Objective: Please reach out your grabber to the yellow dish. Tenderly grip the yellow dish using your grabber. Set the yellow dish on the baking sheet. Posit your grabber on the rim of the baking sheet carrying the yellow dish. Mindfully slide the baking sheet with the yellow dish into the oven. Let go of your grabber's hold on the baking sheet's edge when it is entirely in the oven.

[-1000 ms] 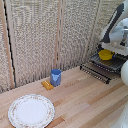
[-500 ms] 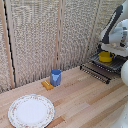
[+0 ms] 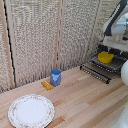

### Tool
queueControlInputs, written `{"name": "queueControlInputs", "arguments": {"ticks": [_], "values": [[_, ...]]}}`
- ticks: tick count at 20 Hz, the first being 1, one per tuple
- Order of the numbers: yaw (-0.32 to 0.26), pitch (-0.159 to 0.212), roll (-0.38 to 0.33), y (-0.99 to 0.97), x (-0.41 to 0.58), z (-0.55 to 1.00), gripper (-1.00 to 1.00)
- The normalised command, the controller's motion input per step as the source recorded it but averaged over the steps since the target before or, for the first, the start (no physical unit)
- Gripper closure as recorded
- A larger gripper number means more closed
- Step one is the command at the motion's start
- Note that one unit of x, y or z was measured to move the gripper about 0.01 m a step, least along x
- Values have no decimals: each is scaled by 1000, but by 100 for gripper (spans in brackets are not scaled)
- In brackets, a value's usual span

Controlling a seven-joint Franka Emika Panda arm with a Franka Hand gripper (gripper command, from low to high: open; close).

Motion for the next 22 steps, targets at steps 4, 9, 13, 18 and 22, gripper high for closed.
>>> {"name": "queueControlInputs", "arguments": {"ticks": [4,9,13,18,22], "values": [[78,179,-109,586,50,624,-100],[90,191,-129,573,134,554,-100],[127,116,-189,370,266,521,-100],[143,72,-269,201,243,336,-100],[172,116,-298,88,34,136,-100]]}}
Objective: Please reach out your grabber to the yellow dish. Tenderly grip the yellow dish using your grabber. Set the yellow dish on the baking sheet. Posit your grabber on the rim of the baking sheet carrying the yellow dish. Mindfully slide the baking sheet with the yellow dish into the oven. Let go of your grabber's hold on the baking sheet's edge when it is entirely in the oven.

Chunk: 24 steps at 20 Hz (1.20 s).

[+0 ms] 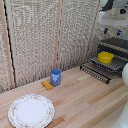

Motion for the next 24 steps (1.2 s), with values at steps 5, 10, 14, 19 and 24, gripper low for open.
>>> {"name": "queueControlInputs", "arguments": {"ticks": [5,10,14,19,24], "values": [[228,203,-254,6,-153,39,-100],[227,299,-194,95,-248,55,-100],[225,308,-188,109,-250,56,-100],[228,298,-196,86,-242,38,-100],[249,225,-229,13,-150,-39,-100]]}}
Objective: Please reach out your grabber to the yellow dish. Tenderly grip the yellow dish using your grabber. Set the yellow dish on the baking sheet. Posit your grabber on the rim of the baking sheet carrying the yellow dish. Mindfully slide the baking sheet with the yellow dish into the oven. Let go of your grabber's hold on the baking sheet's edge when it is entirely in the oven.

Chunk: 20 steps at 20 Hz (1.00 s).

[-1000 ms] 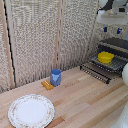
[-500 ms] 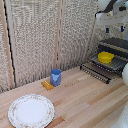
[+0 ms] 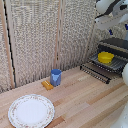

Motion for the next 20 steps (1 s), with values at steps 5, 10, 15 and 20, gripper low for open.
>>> {"name": "queueControlInputs", "arguments": {"ticks": [5,10,15,20], "values": [[287,59,-260,-18,23,-281,-100],[286,23,-271,-24,65,-296,-100],[282,42,-275,-53,0,-254,-100],[255,126,-259,-4,-14,-74,-100]]}}
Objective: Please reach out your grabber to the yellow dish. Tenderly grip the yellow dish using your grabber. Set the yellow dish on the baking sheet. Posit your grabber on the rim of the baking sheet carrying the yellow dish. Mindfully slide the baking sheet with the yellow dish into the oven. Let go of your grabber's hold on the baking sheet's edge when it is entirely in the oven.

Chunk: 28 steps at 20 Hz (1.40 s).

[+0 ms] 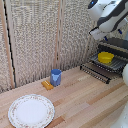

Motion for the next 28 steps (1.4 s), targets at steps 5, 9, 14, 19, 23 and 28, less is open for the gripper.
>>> {"name": "queueControlInputs", "arguments": {"ticks": [5,9,14,19,23,28], "values": [[222,70,-289,18,169,-174,-100],[187,24,-355,50,331,-321,-100],[184,99,-346,23,106,-201,-100],[166,252,-270,154,-146,4,-100],[138,269,-231,289,-64,32,-100],[131,185,-246,321,79,0,-100]]}}
